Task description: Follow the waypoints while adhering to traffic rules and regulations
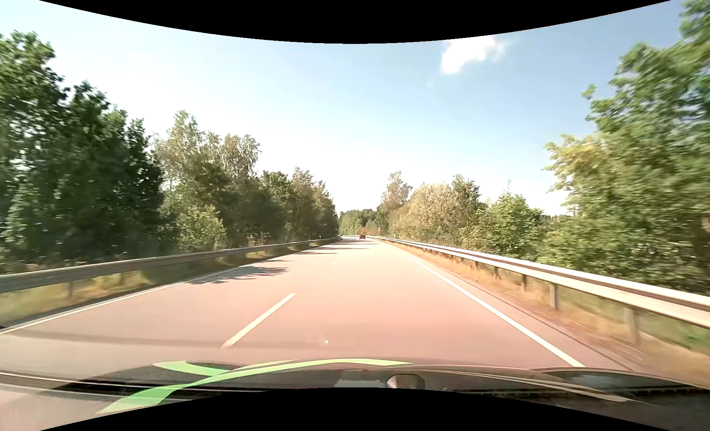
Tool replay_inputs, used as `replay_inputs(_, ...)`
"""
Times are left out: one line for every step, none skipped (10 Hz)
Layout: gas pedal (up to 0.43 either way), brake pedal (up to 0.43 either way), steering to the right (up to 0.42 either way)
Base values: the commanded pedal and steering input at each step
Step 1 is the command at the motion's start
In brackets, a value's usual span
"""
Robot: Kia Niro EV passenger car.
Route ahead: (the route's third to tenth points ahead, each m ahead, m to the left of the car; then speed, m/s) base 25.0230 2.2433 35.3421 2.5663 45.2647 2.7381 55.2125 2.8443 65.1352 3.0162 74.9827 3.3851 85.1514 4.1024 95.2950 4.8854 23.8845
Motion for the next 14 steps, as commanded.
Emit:
replay_inputs(0.000, 0.000, -0.003)
replay_inputs(0.000, 0.000, -0.003)
replay_inputs(0.000, 0.000, -0.003)
replay_inputs(0.000, 0.000, -0.003)
replay_inputs(0.000, 0.000, -0.003)
replay_inputs(0.000, 0.000, -0.003)
replay_inputs(0.000, 0.000, -0.003)
replay_inputs(0.000, 0.000, -0.004)
replay_inputs(0.000, 0.000, -0.004)
replay_inputs(0.000, 0.000, -0.004)
replay_inputs(0.000, 0.000, -0.004)
replay_inputs(0.000, 0.000, -0.004)
replay_inputs(0.000, 0.000, -0.004)
replay_inputs(0.000, 0.000, -0.004)
